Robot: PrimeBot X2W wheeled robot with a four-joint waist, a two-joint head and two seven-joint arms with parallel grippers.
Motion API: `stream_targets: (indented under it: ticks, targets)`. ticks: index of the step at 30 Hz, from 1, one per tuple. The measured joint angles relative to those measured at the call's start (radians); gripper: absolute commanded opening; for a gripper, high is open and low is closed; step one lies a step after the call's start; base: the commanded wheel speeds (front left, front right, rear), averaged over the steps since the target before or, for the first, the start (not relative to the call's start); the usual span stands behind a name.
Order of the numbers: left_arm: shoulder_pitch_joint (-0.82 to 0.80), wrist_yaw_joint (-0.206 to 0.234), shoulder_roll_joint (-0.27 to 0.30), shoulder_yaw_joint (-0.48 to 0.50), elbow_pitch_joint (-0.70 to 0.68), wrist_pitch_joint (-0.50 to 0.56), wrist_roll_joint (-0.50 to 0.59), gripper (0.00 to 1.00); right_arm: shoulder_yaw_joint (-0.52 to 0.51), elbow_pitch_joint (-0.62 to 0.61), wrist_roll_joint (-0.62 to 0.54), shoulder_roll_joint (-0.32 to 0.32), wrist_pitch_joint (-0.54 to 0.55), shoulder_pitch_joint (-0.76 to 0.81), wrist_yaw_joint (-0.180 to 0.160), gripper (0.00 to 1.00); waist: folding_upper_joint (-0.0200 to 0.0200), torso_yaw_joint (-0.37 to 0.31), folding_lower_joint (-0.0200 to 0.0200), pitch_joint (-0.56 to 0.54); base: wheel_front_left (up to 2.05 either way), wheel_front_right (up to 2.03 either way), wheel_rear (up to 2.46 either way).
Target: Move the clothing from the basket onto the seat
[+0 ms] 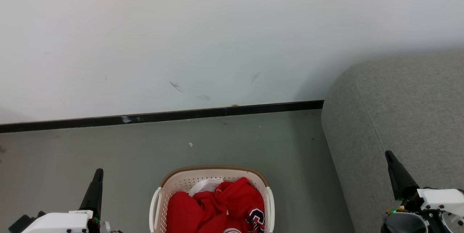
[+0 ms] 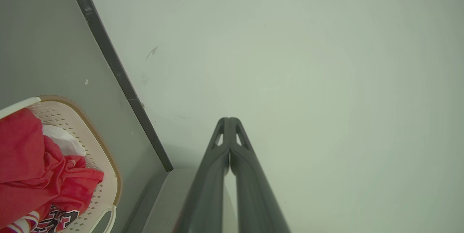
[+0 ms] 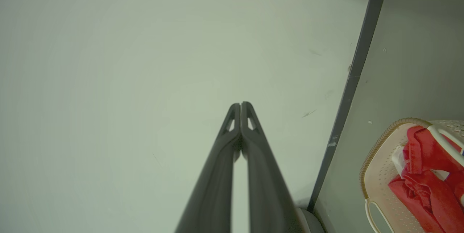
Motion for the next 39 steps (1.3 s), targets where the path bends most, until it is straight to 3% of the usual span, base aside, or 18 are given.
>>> stream_targets:
  ticks: [39]
  targets:
    - [0.000,0.000,0.000,0.000,0.000,0.000,0.000,0.00,0.001,0.000,0.000,0.000,0.000,0.000,0.000,0.00,0.0000,0.000,0.0000,0.000,0.00,0.00,0.00]
